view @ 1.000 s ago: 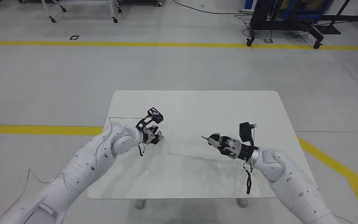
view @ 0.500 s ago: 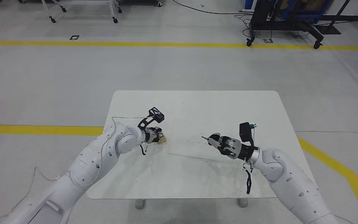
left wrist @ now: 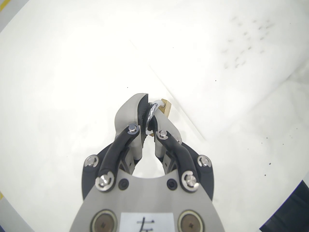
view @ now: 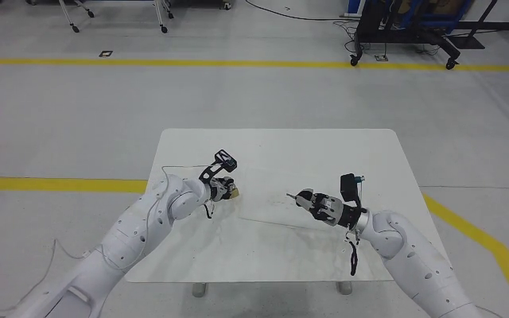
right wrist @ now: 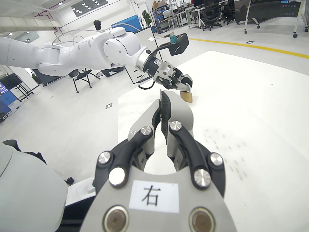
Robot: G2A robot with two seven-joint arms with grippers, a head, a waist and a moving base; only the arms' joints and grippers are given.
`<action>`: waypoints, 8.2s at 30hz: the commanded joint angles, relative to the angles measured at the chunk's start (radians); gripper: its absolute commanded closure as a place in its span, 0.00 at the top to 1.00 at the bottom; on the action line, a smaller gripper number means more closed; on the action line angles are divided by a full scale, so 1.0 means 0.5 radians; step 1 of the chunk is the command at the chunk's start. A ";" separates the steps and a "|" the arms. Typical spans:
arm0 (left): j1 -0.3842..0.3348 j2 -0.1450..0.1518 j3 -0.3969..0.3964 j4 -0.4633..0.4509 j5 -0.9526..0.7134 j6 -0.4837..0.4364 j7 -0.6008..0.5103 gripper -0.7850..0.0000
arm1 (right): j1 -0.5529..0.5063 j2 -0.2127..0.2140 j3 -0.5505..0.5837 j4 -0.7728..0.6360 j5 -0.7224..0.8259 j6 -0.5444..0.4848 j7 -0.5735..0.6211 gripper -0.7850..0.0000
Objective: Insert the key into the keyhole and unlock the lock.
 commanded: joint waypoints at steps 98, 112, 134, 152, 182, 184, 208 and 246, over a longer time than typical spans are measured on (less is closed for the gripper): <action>-0.586 -0.537 0.047 1.176 -2.867 0.500 -1.285 0.00 | -0.136 -0.036 -0.089 -0.392 2.048 1.295 0.997 0.00; -0.520 -0.498 -0.042 1.036 -2.729 0.532 -1.224 0.00 | -0.120 -0.064 -0.078 -0.347 2.041 1.367 0.947 0.00; -0.457 -0.463 -0.134 0.873 -2.493 0.521 -1.137 0.00 | -0.117 -0.091 -0.053 -0.381 1.973 1.463 1.004 0.00; -0.389 -0.445 -0.217 0.767 -2.388 0.568 -0.999 0.00 | -0.142 -0.118 -0.029 -0.428 1.912 1.501 0.914 0.00; -0.348 -0.432 -0.312 0.696 -2.263 0.568 -1.004 0.00 | -0.097 -0.155 -0.027 -0.359 1.913 1.562 1.086 0.00; -0.347 -0.427 -0.328 0.697 -2.267 0.553 -1.030 0.00 | -0.108 -0.152 -0.012 -0.368 1.903 1.562 1.099 0.00; -0.319 -0.427 -0.347 0.642 -2.184 0.543 -1.066 0.00 | -0.101 -0.172 -0.023 -0.371 1.898 1.595 1.171 0.00; -0.307 -0.444 -0.357 0.628 -2.143 0.552 -1.114 0.00 | -0.070 -0.202 -0.004 -0.379 1.809 1.663 1.095 0.00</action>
